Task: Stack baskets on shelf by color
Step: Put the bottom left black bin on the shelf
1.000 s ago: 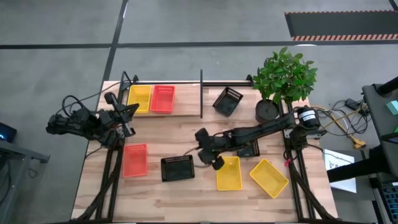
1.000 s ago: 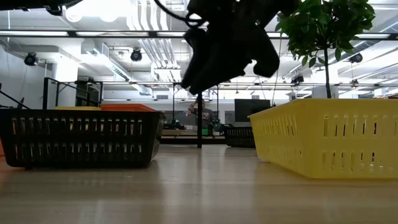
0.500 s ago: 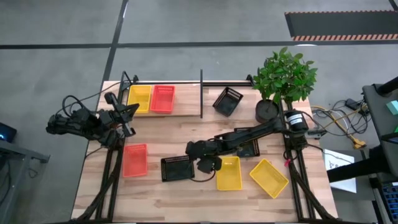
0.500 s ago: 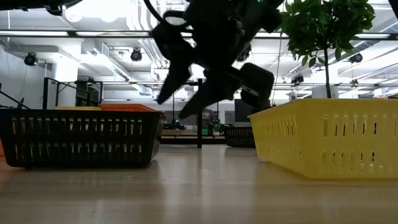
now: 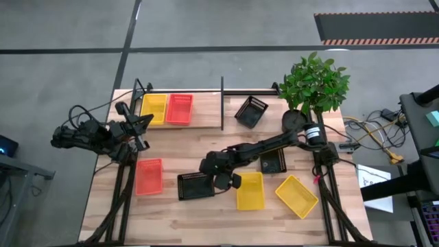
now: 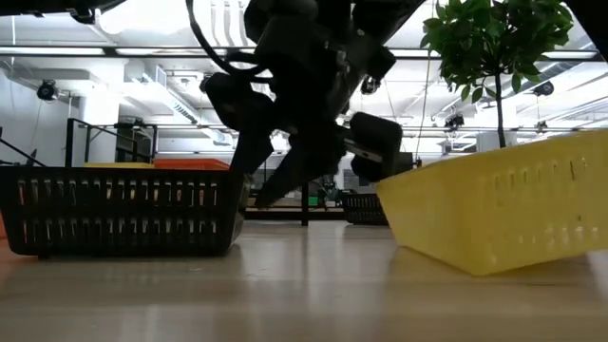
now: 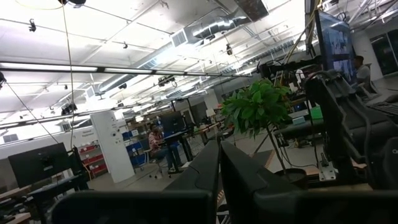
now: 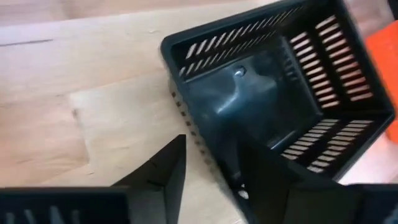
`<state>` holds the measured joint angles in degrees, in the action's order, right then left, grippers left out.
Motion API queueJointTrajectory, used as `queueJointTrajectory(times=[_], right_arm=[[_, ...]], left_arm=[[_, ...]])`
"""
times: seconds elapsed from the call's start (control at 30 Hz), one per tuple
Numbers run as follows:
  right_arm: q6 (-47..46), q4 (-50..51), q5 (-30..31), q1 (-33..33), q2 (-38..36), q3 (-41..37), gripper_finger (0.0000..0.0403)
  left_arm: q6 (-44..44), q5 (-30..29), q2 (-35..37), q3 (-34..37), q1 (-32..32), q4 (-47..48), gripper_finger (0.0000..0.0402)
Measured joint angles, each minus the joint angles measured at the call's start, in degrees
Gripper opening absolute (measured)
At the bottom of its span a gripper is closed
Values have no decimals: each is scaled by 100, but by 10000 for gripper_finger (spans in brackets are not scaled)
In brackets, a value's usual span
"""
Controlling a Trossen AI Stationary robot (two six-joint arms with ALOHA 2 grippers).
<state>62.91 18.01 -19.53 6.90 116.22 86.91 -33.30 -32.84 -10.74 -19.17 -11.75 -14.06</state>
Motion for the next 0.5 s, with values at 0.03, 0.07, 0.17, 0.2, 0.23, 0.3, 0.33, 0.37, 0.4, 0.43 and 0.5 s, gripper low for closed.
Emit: queueJointTrajectory(times=[0.03, 0.07, 0.17, 0.2, 0.23, 0.3, 0.33, 0.37, 0.4, 0.43, 0.5], right_arm=[[16, -18, 0, 0, 5, 28, 121], [29, -2, -2, 2, 5, 49, 108], [122, 9, -12, 6, 0, 95, 63], [150, 26, -11, 7, -12, 96, 48], [175, 43, -10, 7, -17, 104, 32], [254, 89, 4, 7, -29, 162, 16], [271, 184, 1, 8, -36, 209, 14], [270, 266, 3, 8, -39, 263, 14], [267, 358, 7, 7, -43, 334, 13], [235, 471, 36, 9, -50, 408, 12], [-3, 658, 322, 23, -62, 565, 12]], left_arm=[[0, 0, 0, 2, 0, 0, 0], [0, 0, 0, 4, -2, 0, 0], [0, 0, 2, 4, -1, 0, 0], [-1, 0, 2, 4, 0, -2, 0], [-1, 0, 2, 4, -2, -2, 0], [-2, 0, 2, 4, -1, 0, 0], [-1, 0, 2, 4, 0, 0, 0], [-1, 0, 2, 4, 0, -1, 0], [0, 0, 2, 4, -1, 0, 0], [-2, 0, 2, 4, 0, 0, 0], [0, 0, 2, 4, 0, 0, 0]])
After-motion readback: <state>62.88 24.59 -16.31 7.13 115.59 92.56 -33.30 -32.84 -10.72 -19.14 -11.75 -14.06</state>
